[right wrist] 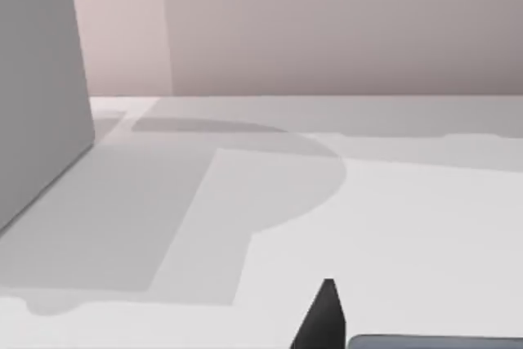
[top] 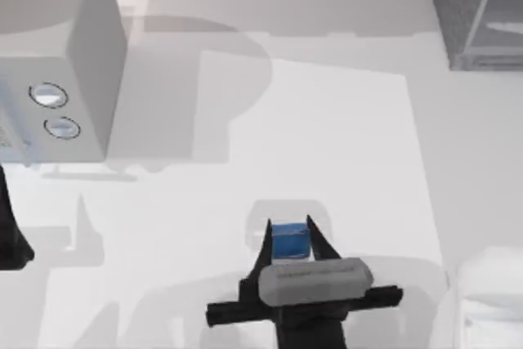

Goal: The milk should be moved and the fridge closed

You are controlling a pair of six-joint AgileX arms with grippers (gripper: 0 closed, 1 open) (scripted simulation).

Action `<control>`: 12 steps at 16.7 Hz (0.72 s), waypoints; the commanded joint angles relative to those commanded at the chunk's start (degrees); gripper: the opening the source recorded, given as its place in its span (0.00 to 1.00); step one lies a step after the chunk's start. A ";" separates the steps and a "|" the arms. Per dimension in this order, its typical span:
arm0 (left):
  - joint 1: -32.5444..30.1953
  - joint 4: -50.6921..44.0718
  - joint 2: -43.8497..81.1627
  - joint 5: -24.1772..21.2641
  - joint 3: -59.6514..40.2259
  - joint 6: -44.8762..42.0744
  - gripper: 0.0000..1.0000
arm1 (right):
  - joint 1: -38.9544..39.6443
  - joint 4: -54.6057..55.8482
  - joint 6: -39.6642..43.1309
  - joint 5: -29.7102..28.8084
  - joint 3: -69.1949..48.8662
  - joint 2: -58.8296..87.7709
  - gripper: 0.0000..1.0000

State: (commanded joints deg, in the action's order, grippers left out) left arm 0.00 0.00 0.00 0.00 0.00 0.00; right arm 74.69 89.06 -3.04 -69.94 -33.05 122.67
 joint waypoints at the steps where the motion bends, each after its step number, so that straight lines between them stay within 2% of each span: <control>1: 0.00 0.00 0.00 0.00 0.00 0.00 1.00 | -3.50 -0.93 0.17 3.17 0.30 -1.76 0.00; 4: 0.00 0.00 0.00 0.00 0.00 0.00 1.00 | -16.67 -4.63 0.71 14.80 1.68 -8.02 0.00; 12: 0.00 0.00 0.00 0.00 0.00 0.00 1.00 | -57.54 -18.13 1.81 51.75 7.49 -27.18 0.00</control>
State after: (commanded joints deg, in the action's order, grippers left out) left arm 0.00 0.00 0.00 0.00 0.00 0.00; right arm 17.14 70.93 -1.23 -18.19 -25.56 95.49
